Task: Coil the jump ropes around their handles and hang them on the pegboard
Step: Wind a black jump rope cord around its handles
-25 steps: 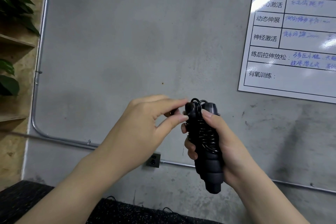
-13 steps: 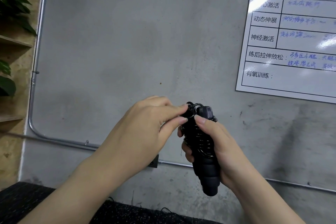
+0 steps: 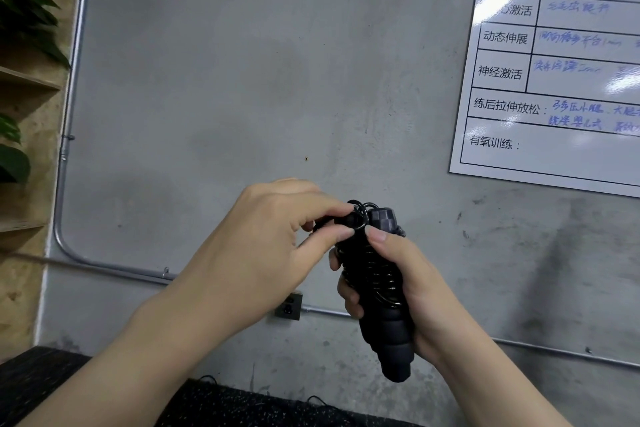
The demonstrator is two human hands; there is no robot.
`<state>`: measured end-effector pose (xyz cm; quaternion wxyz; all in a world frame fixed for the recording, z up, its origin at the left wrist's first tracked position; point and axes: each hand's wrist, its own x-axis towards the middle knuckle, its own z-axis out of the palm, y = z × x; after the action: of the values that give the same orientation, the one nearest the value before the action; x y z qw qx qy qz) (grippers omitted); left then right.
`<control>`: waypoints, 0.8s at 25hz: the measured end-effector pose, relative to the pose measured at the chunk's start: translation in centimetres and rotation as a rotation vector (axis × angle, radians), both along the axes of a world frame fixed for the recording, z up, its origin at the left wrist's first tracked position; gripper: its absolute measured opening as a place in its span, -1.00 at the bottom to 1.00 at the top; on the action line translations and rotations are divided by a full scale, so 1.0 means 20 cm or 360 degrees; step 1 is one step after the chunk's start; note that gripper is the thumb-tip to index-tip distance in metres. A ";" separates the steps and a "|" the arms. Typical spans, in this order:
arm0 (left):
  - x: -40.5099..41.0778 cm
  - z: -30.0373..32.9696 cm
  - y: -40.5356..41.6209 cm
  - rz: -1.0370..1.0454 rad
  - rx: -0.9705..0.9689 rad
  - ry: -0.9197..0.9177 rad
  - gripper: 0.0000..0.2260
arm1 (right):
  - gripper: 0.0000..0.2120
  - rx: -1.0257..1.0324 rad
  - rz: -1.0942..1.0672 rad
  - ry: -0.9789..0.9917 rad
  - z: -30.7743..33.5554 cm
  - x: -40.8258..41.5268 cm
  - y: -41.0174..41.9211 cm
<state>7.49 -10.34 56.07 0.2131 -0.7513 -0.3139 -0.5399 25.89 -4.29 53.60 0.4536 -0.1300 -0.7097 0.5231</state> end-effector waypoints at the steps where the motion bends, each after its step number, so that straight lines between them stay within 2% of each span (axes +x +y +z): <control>1: 0.00 0.00 0.00 0.0006 0.0007 0.0008 -0.84 | -0.50 0.0011 0.0002 -0.0001 0.00 0.00 0.00; 7: -0.01 -0.01 0.01 0.0141 0.0056 0.0163 -0.80 | -0.48 -0.0012 0.0052 0.0018 -0.01 -0.02 0.01; 12: -0.02 0.01 -0.01 0.0268 0.0077 0.0292 -0.84 | -0.57 -0.0023 0.0098 0.0039 -0.02 -0.03 0.01; 20: -0.04 0.00 0.01 0.0375 0.0118 0.0433 -0.78 | -0.57 -0.0020 0.0002 -0.0038 -0.01 -0.03 0.00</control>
<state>6.78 -10.17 56.03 0.3428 -0.7671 -0.3480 -0.4159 25.22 -4.28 53.36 0.4441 -0.1386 -0.7117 0.5263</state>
